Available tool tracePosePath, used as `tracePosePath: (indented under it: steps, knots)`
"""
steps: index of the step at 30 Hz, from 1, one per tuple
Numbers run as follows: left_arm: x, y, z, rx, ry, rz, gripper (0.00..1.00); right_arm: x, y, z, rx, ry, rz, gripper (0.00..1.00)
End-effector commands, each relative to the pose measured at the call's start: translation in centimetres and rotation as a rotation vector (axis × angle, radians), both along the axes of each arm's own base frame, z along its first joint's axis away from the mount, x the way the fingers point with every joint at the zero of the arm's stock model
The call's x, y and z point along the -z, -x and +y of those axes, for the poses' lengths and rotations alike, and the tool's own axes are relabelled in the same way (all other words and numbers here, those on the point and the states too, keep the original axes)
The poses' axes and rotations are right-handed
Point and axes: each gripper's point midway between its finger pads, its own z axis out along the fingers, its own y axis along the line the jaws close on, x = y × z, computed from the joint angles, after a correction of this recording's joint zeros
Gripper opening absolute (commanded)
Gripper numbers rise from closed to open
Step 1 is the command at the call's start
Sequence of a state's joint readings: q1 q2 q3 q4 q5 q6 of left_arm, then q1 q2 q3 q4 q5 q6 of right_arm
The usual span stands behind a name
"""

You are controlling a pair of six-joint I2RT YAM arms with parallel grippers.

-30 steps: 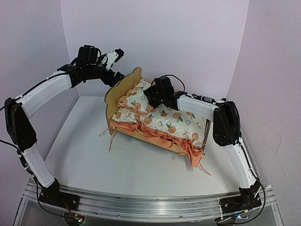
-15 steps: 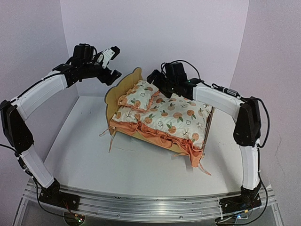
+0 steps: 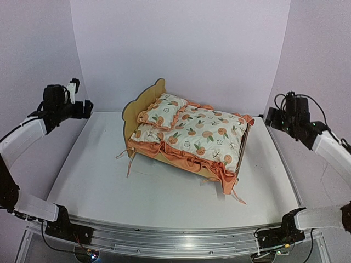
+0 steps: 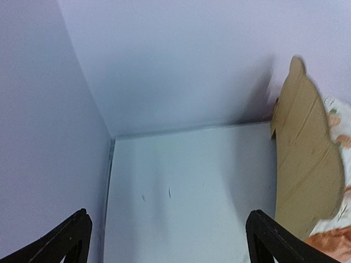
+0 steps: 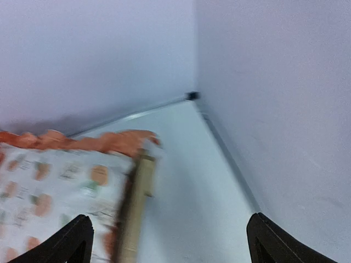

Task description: Set up the pet bed

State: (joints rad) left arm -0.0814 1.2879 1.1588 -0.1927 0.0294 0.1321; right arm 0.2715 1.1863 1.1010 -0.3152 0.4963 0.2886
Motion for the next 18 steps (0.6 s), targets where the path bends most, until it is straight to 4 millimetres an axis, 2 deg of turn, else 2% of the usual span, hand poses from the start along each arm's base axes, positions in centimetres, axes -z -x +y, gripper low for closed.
tracePosePath:
  steps: [1, 2, 3, 5, 8, 10, 14, 18]
  knots:
    - [7.8, 2.1, 2.7, -0.164, 0.144, 0.052, 1.00, 5.9, 5.0, -5.0, 0.084, 0.335, 0.135, 0.98]
    - [8.6, 2.6, 2.7, -0.149, 0.159, 0.039, 1.00, 7.8, 6.1, -5.2, 0.065, 0.364, 0.161, 0.98]
    - [11.0, 3.5, 2.2, -0.117, 0.161, 0.065, 0.99, 9.8, 6.9, -5.1, 0.017, 0.389, 0.190, 0.98]
    - [13.6, 5.3, 1.3, -0.059, 0.185, 0.048, 0.99, 13.7, 8.2, -4.5, -0.064, 0.379, 0.225, 0.98]
    - [16.2, 7.4, 1.9, -0.113, 0.249, 0.022, 0.99, 17.9, 9.8, -4.1, -0.101, 0.330, 0.222, 0.98]
    - [17.1, 8.0, 2.3, -0.144, 0.288, 0.023, 1.00, 19.1, 10.2, -4.4, -0.072, 0.305, 0.173, 0.98]
    - [18.4, 8.5, 1.7, -0.129, 0.327, 0.074, 1.00, 22.0, 11.1, -4.2, -0.084, 0.276, 0.104, 0.98]
    - [18.7, 8.1, 2.0, -0.143, 0.330, 0.084, 1.00, 24.1, 11.6, -4.5, -0.063, 0.256, 0.132, 0.98]
